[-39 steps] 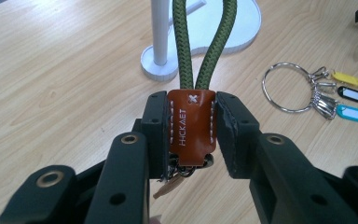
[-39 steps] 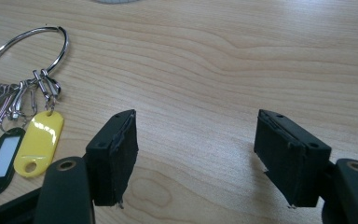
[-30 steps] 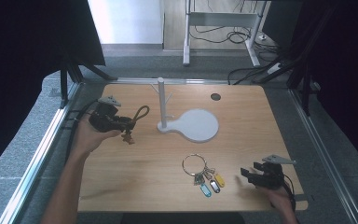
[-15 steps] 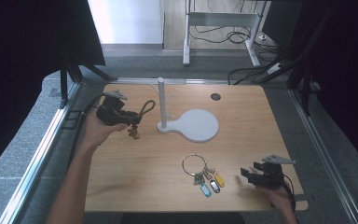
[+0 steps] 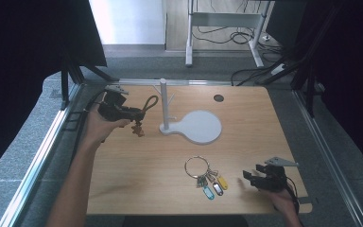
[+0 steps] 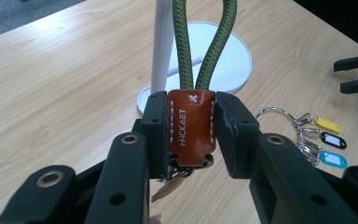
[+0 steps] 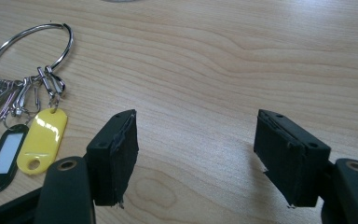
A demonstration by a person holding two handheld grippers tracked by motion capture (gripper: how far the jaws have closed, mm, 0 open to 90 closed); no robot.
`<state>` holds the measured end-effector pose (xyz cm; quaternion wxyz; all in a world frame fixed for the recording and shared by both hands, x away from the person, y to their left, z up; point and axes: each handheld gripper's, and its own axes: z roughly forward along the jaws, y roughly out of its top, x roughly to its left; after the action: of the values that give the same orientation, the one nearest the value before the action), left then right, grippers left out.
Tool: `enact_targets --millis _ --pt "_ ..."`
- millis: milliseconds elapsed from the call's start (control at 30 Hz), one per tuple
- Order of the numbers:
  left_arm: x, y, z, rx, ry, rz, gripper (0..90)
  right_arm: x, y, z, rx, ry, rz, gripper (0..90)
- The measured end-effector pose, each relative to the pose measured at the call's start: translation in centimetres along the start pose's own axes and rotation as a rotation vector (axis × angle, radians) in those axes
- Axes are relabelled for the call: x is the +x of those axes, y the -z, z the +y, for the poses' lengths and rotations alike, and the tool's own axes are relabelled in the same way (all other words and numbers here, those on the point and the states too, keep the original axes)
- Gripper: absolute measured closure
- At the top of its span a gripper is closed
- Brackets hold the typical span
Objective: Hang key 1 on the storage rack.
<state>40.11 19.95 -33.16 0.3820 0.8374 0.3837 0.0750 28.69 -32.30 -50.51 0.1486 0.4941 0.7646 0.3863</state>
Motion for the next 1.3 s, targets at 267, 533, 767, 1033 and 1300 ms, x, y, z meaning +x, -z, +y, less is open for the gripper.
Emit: enact_targets --millis 267,533,767,1033,1300 --pt "0.2 0.0 0.8 -0.002 0.004 -0.002 66.9 -0.1 0.0 0.0 0.004 -0.004 -0.007 30.7" --pt "0.6 -0.5 1.5 0.02 -0.004 0.005 66.9 0.0 -0.1 -0.1 0.006 -0.005 -0.003 30.7" --pt "0.9 -0.7 1.7 0.031 -0.004 0.011 66.9 -0.1 -0.2 -0.1 0.006 -0.002 -0.001 30.7" --pt "1.5 -0.1 1.6 0.031 -0.008 0.024 66.9 -0.1 0.0 -0.1 0.008 -0.005 -0.004 30.7" --pt "2.9 -0.1 2.0 0.017 0.019 0.004 66.9 0.1 0.0 -0.4 0.011 -0.002 -0.015 30.7"
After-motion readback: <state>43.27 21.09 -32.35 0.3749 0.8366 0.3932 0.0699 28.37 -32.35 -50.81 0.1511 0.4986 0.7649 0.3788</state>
